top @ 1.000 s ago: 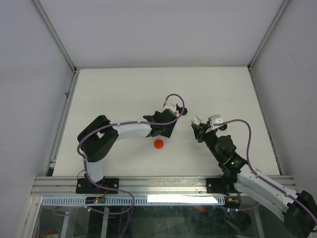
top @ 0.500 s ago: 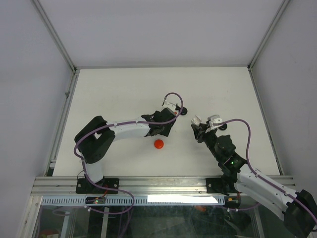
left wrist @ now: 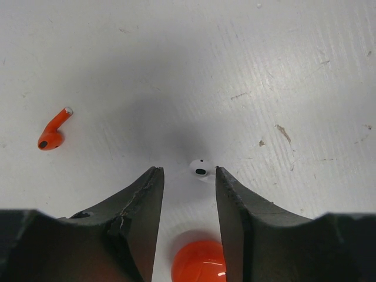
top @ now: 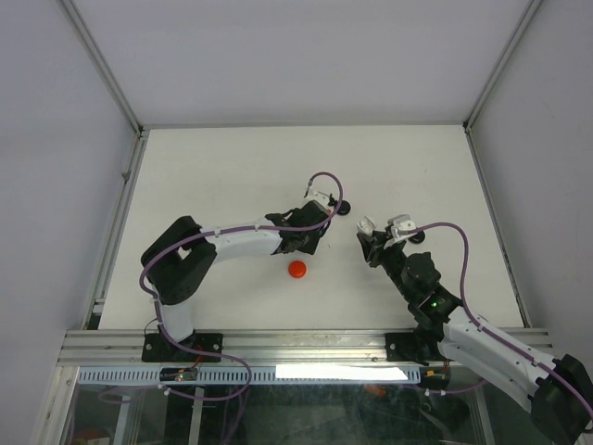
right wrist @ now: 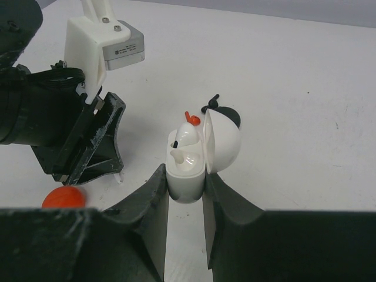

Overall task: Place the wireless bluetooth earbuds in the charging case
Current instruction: Pick up the earbud from the center of the board.

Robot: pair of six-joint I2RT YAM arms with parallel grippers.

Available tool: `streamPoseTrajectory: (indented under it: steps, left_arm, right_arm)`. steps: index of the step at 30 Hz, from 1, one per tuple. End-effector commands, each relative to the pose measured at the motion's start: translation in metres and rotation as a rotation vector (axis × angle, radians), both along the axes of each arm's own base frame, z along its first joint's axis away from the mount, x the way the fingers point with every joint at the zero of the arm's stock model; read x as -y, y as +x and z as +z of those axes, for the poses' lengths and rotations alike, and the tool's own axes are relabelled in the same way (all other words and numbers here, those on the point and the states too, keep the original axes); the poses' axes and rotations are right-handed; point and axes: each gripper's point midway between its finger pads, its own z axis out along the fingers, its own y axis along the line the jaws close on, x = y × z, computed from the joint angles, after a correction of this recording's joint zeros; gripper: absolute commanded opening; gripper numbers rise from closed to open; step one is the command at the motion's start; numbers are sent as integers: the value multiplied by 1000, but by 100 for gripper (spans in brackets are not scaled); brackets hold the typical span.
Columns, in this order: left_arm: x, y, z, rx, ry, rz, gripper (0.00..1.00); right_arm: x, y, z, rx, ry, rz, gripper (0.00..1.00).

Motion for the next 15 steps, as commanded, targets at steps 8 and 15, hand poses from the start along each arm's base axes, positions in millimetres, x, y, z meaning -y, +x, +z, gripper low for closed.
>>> streamPoseTrajectory:
  steps: [8,15]
  left_arm:
    - [19,8,5,1,-43,-23,34]
    - [17,7,2,-2,-32,-29,27]
  right_arm:
    - [-7,3,30,62,68,16,0]
    - [-8,3,29,57,66,20,0]
